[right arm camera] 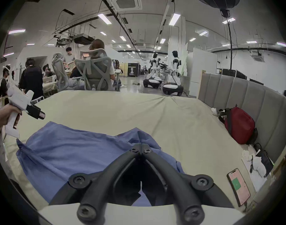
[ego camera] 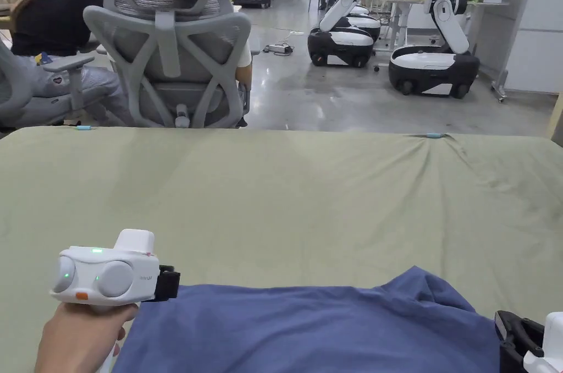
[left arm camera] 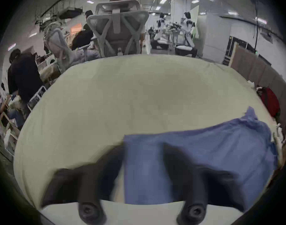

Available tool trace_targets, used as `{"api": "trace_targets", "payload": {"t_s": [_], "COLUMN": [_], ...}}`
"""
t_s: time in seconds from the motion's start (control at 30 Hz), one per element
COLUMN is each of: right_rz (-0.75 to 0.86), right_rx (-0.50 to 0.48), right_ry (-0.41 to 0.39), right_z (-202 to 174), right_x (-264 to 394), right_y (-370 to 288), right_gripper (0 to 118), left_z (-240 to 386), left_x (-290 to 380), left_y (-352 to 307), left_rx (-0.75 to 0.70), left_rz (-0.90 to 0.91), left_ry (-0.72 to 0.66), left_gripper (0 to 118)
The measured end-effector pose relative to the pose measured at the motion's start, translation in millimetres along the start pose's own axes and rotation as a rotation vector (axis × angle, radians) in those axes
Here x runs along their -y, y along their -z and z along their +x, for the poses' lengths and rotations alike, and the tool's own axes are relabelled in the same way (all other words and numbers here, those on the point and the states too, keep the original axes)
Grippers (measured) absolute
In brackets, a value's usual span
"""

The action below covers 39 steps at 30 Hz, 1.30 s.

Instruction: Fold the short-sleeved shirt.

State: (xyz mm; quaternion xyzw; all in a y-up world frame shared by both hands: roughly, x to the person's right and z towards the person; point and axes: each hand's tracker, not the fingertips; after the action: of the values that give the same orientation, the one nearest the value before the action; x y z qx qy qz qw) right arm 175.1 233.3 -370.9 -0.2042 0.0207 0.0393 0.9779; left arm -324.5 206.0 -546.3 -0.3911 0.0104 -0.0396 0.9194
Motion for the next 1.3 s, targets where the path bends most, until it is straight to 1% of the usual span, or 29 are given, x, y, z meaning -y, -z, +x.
{"api": "trace_targets", "payload": {"t_s": [0.03, 0.07, 0.1, 0.13, 0.17, 0.23, 0.3, 0.33, 0.37, 0.4, 0.43, 0.47, 0.5, 0.53, 0.57, 0.6, 0.63, 0.7, 0.77, 0.8, 0.83, 0.87, 0.9, 0.93, 0.97, 1.0, 1.03, 1.13, 1.3], "right_rz": [-0.005, -0.014, -0.021, -0.025, -0.031, -0.041, -0.09, -0.121, -0.131, -0.157, -0.192, -0.238, -0.264, -0.282, -0.318, -0.373, -0.421, -0.452, -0.485, -0.518, -0.538, -0.527, -0.477, -0.448, -0.427, -0.403, -0.406, -0.354, -0.195], "right_rx": [0.004, 0.005, 0.008, 0.012, 0.016, 0.028, 0.051, 0.059, 0.068, 0.081, 0.075, 0.059, 0.046, 0.031, 0.012, -0.005, -0.013, -0.005, -0.003, -0.021, -0.044, -0.091, -0.112, -0.074, -0.085, -0.029, -0.081, -0.053, -0.019], "right_ry": [0.003, 0.006, 0.01, 0.016, 0.025, 0.035, 0.016, -0.001, -0.011, -0.024, -0.03, -0.017, -0.002, 0.004, -0.011, -0.02, -0.022, -0.021, -0.033, -0.024, -0.009, 0.016, 0.028, -0.007, -0.034, -0.082, -0.06, -0.032, -0.044], "right_z": [3.7, 8.0, 12.9, 17.6, 24.4, 37.5, 49.8, 55.1, 60.5, 66.0, 70.2, 74.0, 76.4, 77.2, 76.4, 75.4, 74.1, 70.6, 66.8, 65.8, 64.9, 64.8, 64.4, 62.8, 61.8, 61.9, 64.7, 70.0, 78.7], "right_x": [-1.4, -3.3, -5.4, -5.2, -7.8, -14.9, -23.1, -26.8, -29.8, -30.6, -32.1, -32.9, -32.4, -31.1, -30.1, -28.4, -25.0, -15.2, -3.5, 5.1, 10.0, 13.4, 12.7, 10.6, 8.2, 5.1, 2.6, -17.9, -61.1], "right_y": [4.8, 9.9, 14.8, 17.5, 22.3, 33.2, 51.2, 62.5, 76.4, 93.4, 109.2, 128.7, 146.9, 162.5, 178.7, 194.7, 207.3, 226.7, 238.7, 242.5, 243.1, 240.4, 233.8, 226.9, 222.8, 216.9, 213.4, 187.8, 125.0], "right_gripper": [0, 0, 0, 0, 0, 0, 0, 0, 0, 0, 0, 0, 5, 32, 68, 96, 108, 100, 98, 90, 67, 56, 35, 5, 5, 5, 5, 5, 5], "left_z": [1.1, 6.5, 7.5, 7.9, 8.5, 15.3, 22.0, 20.7, 21.9, 25.3, 30.0, 29.9, 32.6, 32.9, 34.4, 31.3, 32.1, 30.1, 28.2, 28.2, 28.1, 25.7, 25.1, 24.8, 24.5, 24.0, 23.4, 20.3, 14.0], "left_x": [-2.5, -2.0, -4.1, -4.5, -2.7, 6.6, 16.7, 16.6, 14.4, 13.1, 12.3, 11.4, 10.6, 9.7, 8.9, 6.5, 6.0, 4.5, 4.0, 4.5, 5.1, 5.6, 6.5, 7.2, 7.6, 8.0, 7.9, 7.3, 5.6], "left_y": [13.3, 20.4, 30.4, 41.3, 53.5, 67.3, 77.2, 70.4, 62.8, 55.6, 48.2, 40.9, 31.0, 23.6, 16.3, 13.6, 8.1, 3.4, 4.8, 5.1, 5.4, 10.8, 11.7, 11.7, 11.1, 12.2, 9.5, -5.6, -58.2], "left_rx": [-0.032, -0.066, -0.055, -0.052, -0.041, -0.047, -0.071, -0.009, 0.002, -0.005, 0.002, -0.01, -0.016, 0.011, 0.022, 0.023, 0.022, 0.029, 0.036, 0.036, 0.036, 0.036, 0.038, 0.041, 0.044, 0.049, 0.05, 0.049, 0.052], "left_rz": [-0.007, -0.004, 0.0, -0.016, -0.06, -0.111, -0.156, -0.126, -0.118, -0.118, -0.101, -0.067, -0.035, -0.035, -0.028, -0.016, -0.003, 0.006, 0.002, 0.0, -0.004, -0.01, -0.016, -0.019, -0.018, -0.017, -0.014, 0.014, 0.108], "left_ry": [0.01, 0.02, 0.016, 0.004, -0.013, -0.007, 0.043, 0.007, -0.03, -0.018, 0.023, 0.047, 0.035, 0.026, 0.022, 0.028, 0.035, 0.036, 0.04, 0.043, 0.044, 0.042, 0.038, 0.035, 0.032, 0.027, 0.024, 0.005, -0.003], "left_gripper": [92, 111, 118, 107, 99, 99, 95, 84, 76, 63, 26, 1, 1, 1, 1, 1, 1, 1, 1, 1, 1, 1, 1, 1, 1, 1, 1, 1, 1]}}
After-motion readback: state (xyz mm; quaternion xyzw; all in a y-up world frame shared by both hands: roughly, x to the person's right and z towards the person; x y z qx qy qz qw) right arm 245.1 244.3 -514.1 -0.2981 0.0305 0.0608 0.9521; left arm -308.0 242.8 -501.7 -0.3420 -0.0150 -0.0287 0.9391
